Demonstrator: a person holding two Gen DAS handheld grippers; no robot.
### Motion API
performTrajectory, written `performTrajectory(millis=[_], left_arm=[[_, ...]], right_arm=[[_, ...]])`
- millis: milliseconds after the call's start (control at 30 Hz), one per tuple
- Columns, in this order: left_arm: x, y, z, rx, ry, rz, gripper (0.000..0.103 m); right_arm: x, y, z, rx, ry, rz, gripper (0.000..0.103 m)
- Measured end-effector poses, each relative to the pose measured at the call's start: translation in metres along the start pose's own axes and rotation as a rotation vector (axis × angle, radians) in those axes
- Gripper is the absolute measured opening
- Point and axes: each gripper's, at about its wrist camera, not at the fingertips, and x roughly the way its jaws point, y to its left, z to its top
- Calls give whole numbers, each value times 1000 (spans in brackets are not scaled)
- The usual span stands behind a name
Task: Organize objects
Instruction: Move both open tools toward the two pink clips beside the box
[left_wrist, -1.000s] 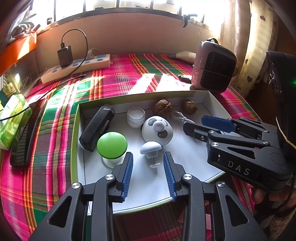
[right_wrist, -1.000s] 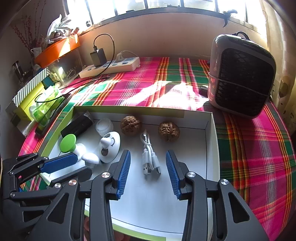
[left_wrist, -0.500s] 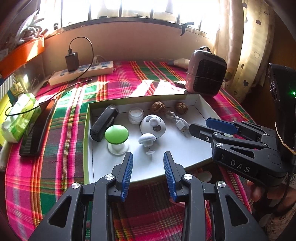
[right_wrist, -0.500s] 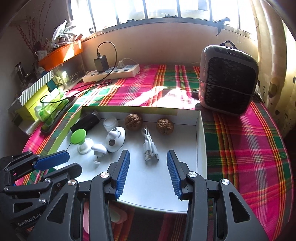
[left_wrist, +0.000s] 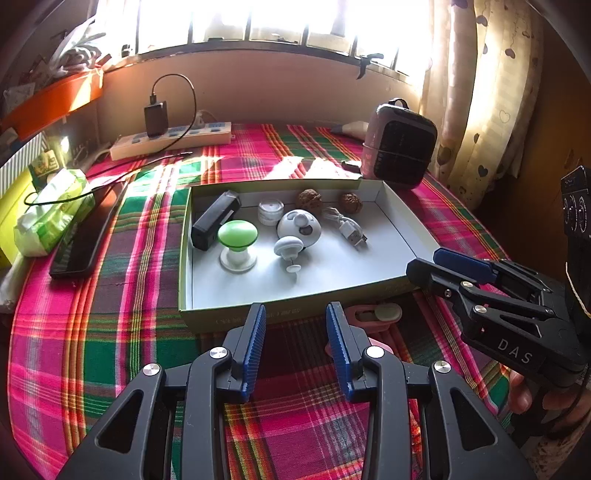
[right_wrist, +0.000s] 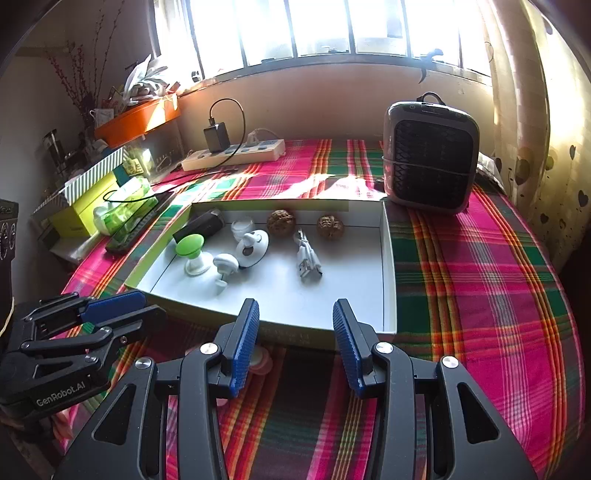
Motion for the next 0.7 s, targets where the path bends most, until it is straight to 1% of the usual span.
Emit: performTrajectory(millis=[133, 267, 467, 700], left_arm=[[-5, 3, -5, -22, -4, 0, 32], [-10, 6, -10, -42, -14, -7, 32], [-10, 8, -15, -52, -9, -10, 32], [-11, 14, -19, -66, -5, -10, 32]], right_arm=[[-4, 10, -15, -27, 28, 45, 43], [0, 16, -28, -25, 62, 99, 43], [14, 27, -35, -27, 112, 172, 43], [26, 43, -38, -62, 160, 206, 43]])
